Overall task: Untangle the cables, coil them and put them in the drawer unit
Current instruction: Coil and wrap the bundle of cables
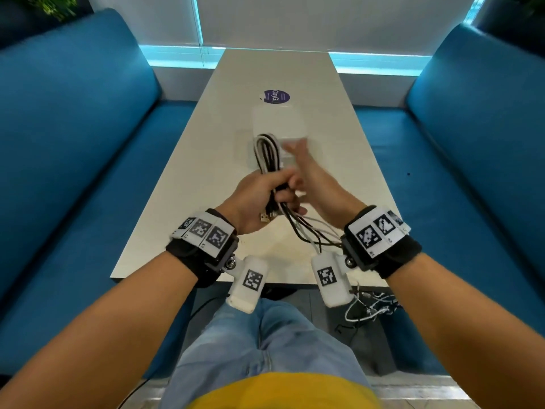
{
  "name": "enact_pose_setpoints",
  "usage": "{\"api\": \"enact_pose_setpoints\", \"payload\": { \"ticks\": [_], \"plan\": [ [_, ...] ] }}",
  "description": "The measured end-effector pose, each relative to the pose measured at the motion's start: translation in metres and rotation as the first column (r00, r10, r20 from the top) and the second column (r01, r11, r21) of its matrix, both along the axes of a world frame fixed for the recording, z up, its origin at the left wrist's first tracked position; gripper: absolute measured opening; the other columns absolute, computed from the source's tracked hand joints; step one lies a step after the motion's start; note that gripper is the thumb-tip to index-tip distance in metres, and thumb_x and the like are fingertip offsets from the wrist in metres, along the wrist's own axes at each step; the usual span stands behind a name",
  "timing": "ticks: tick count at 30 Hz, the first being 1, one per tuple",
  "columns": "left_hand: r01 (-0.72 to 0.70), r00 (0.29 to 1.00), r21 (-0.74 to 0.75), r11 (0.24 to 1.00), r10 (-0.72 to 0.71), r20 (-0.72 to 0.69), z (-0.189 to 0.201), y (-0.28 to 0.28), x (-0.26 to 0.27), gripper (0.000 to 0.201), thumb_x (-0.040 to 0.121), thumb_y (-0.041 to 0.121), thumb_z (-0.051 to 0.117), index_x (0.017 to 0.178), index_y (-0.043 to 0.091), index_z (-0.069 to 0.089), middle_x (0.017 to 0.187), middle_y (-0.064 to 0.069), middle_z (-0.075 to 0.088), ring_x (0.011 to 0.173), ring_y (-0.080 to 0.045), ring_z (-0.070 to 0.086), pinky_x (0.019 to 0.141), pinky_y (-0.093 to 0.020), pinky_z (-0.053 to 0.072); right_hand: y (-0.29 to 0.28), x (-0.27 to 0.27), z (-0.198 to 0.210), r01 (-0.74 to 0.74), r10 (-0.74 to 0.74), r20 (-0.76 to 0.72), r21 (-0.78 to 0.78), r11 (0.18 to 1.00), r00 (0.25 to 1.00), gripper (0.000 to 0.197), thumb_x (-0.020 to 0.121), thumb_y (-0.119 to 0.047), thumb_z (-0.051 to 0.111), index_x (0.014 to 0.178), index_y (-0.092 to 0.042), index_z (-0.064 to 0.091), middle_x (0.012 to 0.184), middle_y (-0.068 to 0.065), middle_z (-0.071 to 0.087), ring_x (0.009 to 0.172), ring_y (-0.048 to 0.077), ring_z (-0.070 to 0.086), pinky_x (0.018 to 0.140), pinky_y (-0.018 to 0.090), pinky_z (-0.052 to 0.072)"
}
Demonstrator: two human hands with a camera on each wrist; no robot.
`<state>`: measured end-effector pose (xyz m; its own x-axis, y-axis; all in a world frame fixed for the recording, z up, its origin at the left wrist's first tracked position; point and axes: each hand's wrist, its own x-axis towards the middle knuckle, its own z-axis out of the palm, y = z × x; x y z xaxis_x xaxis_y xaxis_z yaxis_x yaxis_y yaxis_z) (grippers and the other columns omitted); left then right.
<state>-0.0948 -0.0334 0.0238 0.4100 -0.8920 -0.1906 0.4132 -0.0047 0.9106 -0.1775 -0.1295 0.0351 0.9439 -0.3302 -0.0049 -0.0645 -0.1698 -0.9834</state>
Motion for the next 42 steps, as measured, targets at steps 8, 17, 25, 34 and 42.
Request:
{"api": "enact_pose_setpoints", "payload": {
  "ticks": [8,17,25,34,42],
  "plan": [
    [-0.107,0.974,-0.092,0.990,0.086,-0.208,0.014,-0.016,0.002,0.052,0.102,0.045,0.031,0.058,0.018,0.035,0.046,0.000,0.036,0.048,-0.020,0.048,0.064,-0.035,0.050,-0.020,-0.057,-0.031,-0.101,0.089,-0.254,-0.034,0.994,0.963,0.016,0.094,-0.023,0.058,0.086,-0.013,0.048,0.056,-0.004,0.034,0.045,0.008,0.030,0.042,0.023,0.025],
    [-0.094,0.990,-0.008,0.996,0.094,0.101,0.038,-0.062,-0.049,0.052,0.102,0.040,0.038,0.056,0.018,0.030,0.043,0.000,0.030,0.039,-0.018,0.031,0.051,-0.029,0.043,-0.084,-0.201,-0.084,0.229,-0.362,-0.433,-0.329,0.916,0.825,0.024,0.081,-0.039,0.074,0.077,-0.020,0.060,0.051,-0.008,0.045,0.047,0.009,0.039,0.050,0.020,0.034],
    [0.141,0.956,-0.012,0.990,-0.133,0.261,0.053,-0.091,-0.128,0.051,0.101,0.038,0.042,0.056,0.018,0.027,0.043,-0.001,0.027,0.039,-0.020,0.031,0.049,-0.028,0.041,-0.061,-0.321,-0.208,0.583,-0.629,-0.558,-0.290,0.759,0.541,0.034,0.084,-0.032,0.071,0.060,-0.019,0.051,0.054,0.000,0.045,0.051,0.016,0.042,0.053,0.027,0.036],
    [0.265,0.877,0.154,0.952,-0.305,0.372,-0.008,-0.102,-0.191,0.050,0.102,0.038,0.041,0.057,0.017,0.031,0.043,-0.001,0.032,0.038,-0.020,0.038,0.054,-0.030,0.045,-0.062,-0.329,-0.244,0.255,-0.401,-0.779,-0.313,0.915,0.482,0.069,0.074,-0.011,0.078,0.133,-0.026,0.044,0.137,0.008,0.053,0.111,0.022,0.057,0.096,0.034,0.047],
    [0.202,0.916,0.132,0.970,-0.235,0.326,-0.024,-0.111,-0.213,0.053,0.100,0.039,0.043,0.052,0.017,0.035,0.042,-0.002,0.035,0.044,-0.024,0.044,0.060,-0.033,0.040,-0.038,-0.236,-0.075,0.374,-0.382,0.071,0.103,0.922,0.921,0.041,0.071,0.011,0.068,0.095,-0.017,0.050,0.085,0.001,0.054,0.083,0.015,0.058,0.077,0.030,0.051]
  ]
}}
